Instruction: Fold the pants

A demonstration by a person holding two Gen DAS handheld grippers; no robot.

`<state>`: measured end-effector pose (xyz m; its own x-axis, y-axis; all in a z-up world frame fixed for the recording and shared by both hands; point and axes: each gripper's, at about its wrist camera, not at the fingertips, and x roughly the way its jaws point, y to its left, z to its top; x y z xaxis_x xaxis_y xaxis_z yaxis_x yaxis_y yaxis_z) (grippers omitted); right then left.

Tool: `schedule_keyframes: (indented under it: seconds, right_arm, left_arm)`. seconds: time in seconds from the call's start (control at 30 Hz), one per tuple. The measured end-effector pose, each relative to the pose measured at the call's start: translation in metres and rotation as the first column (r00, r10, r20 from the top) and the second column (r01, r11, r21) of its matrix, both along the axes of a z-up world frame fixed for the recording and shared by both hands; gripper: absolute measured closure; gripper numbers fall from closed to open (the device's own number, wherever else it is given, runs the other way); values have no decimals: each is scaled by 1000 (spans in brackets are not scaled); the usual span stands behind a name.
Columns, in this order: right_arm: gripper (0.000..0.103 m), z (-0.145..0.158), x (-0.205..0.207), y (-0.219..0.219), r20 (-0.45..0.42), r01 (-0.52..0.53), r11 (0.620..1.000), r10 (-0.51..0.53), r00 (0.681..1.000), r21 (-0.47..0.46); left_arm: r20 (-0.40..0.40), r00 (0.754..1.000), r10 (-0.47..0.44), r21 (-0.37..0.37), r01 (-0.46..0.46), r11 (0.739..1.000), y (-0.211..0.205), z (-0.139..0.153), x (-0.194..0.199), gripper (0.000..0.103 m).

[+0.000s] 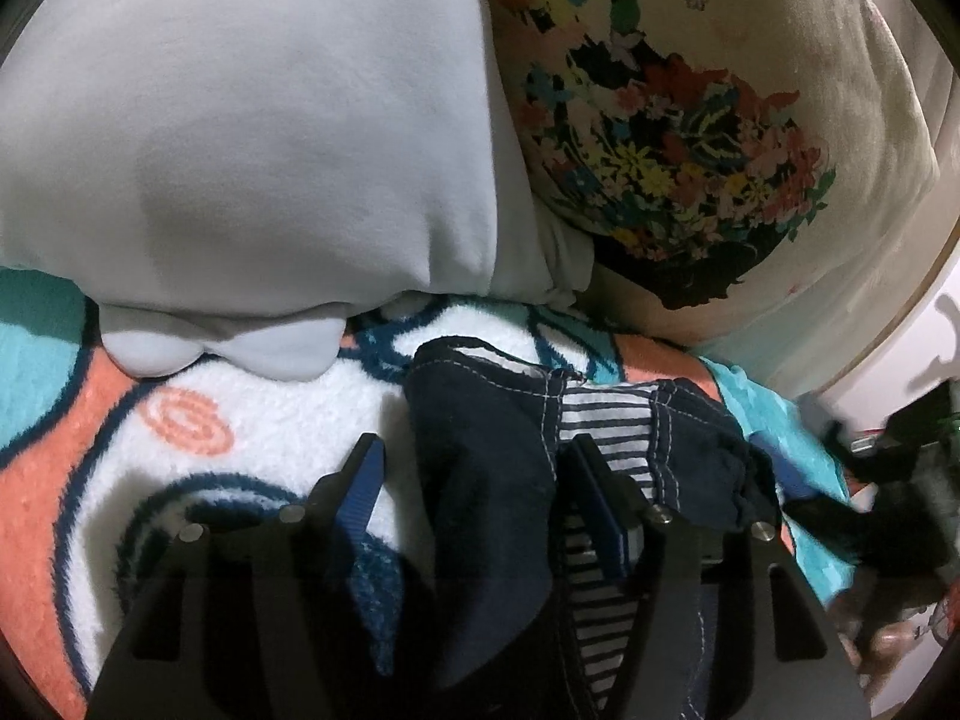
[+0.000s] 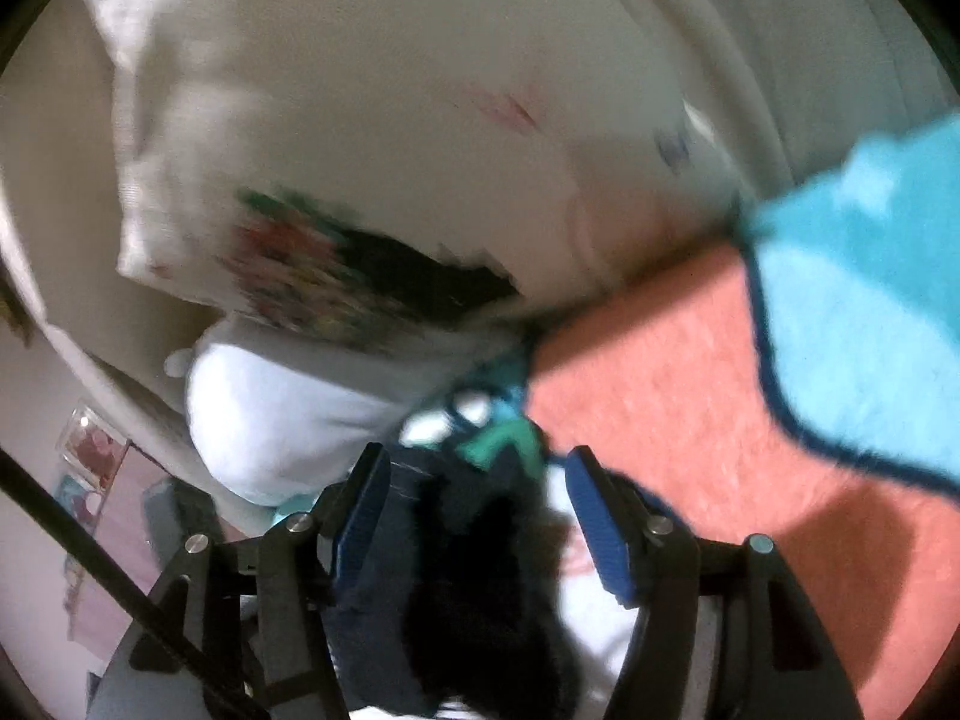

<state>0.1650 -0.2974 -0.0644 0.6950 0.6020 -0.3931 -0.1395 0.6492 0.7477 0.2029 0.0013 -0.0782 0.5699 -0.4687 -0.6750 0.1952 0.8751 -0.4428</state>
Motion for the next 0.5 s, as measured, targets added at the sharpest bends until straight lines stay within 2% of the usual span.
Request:
schedule_keyframes:
  seconds: [0.1,0.23,0.3,0.37,0.4,0.5]
  right_arm:
    - [36,21,-2,14,24,-74,997,73,997,20]
    - [36,16,16,47,-48,-178,984,177,983,-1]
    - [40,4,29,49,-94,-161,986,157,983,-36]
    - [47,-2,33,43,-135,-89,990,73,988,-113]
    - [45,0,31,40,-149,-53,988,31,988,-146]
    - [44,20,3,30,-80,-43,997,37,996,-65]
  left_arm:
    - [10,1000,3,2,-3,1000,2,2,-2,41]
    - [10,1000,17,-10,-17,1000,7,3,-4,41]
    - [8,1000,20,-31,-20,999,11,3,-5,39]
    - [3,1000,27,-42,-27,999,14,3,-5,36]
    - [2,999,34,-37,-34,999,15,2,-5,36]
    - [-5,999,35,-31,-35,999,14,1,-4,36]
